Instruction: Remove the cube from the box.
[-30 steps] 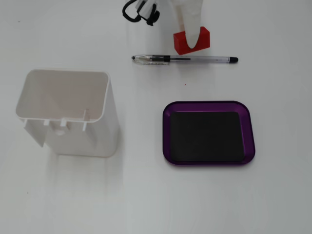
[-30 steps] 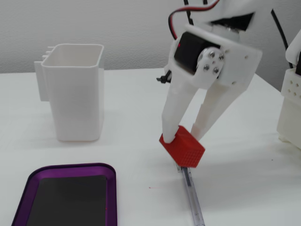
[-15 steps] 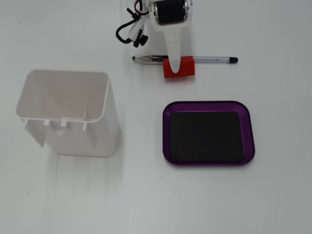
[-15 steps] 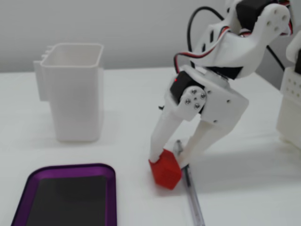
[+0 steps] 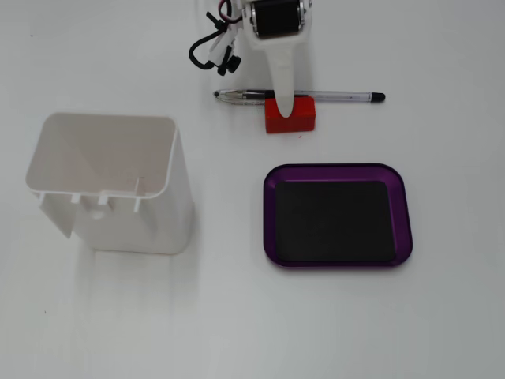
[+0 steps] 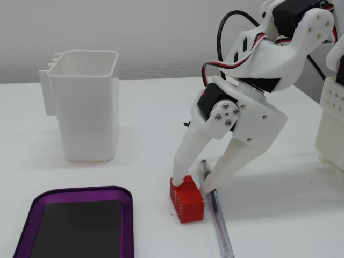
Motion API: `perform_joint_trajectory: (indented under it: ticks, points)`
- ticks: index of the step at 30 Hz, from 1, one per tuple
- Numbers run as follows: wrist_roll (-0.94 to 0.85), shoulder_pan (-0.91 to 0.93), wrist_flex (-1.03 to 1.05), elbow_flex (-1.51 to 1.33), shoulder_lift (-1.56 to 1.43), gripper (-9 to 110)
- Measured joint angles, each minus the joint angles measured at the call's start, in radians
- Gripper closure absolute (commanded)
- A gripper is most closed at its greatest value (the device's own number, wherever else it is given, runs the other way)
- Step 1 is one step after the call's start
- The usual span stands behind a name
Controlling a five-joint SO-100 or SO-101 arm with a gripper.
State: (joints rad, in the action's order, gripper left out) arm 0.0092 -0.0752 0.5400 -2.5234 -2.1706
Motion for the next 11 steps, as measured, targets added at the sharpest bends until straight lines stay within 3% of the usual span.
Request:
perform_joint_trajectory:
  ticks: [11]
  points:
    - [0.006, 0.006, 0.302, 0.175, -0.127, 92]
